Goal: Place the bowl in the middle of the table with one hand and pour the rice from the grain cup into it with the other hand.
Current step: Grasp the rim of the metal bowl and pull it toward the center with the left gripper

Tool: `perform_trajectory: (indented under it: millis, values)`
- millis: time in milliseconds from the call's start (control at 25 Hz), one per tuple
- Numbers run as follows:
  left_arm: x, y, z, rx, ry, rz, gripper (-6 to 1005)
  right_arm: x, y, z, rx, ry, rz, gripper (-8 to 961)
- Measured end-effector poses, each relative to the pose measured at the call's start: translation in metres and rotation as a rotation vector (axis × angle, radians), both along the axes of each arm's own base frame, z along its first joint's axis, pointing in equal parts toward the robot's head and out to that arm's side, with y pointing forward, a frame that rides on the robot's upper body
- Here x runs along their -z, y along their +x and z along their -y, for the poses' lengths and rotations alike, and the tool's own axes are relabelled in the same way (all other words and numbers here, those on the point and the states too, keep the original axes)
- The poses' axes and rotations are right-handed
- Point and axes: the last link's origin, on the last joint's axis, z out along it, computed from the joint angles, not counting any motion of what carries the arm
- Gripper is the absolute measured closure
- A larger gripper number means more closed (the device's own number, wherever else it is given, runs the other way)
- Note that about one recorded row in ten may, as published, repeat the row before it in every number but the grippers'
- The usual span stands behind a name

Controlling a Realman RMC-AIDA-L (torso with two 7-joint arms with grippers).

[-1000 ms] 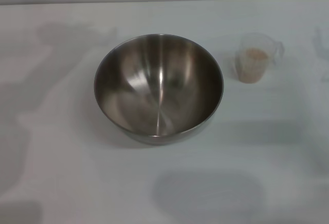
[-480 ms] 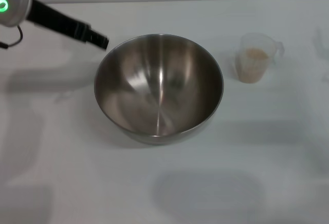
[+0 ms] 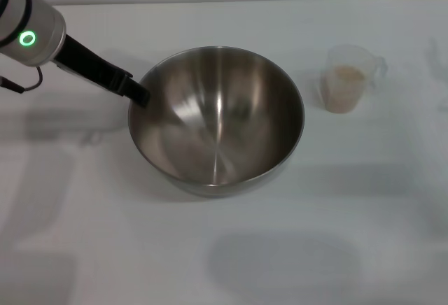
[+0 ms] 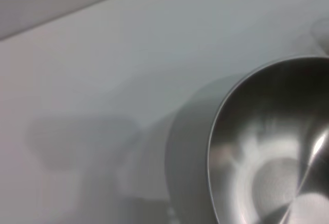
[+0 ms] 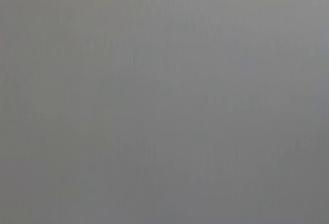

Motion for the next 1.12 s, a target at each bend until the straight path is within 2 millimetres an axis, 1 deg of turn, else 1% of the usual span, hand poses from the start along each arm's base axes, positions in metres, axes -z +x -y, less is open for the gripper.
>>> perform_trajectory:
  millis: [400, 560, 1120]
  values:
    - [0.016, -0.008, -0.005, -0.096, -0.011, 0.032, 279, 0.000, 0.000, 0.002, -0.002, 0.002, -0.001, 254]
    - [0.028, -0.011, -0.011, -0.133, -0.023, 0.031, 279, 0.000, -0.001, 0.002, -0.006, 0.002, 0.000, 254]
    - [0.035, -0.016, -0.018, -0.162, -0.019, -0.004, 280, -0.001, -0.001, 0.001, -0.012, 0.006, 0.005, 254]
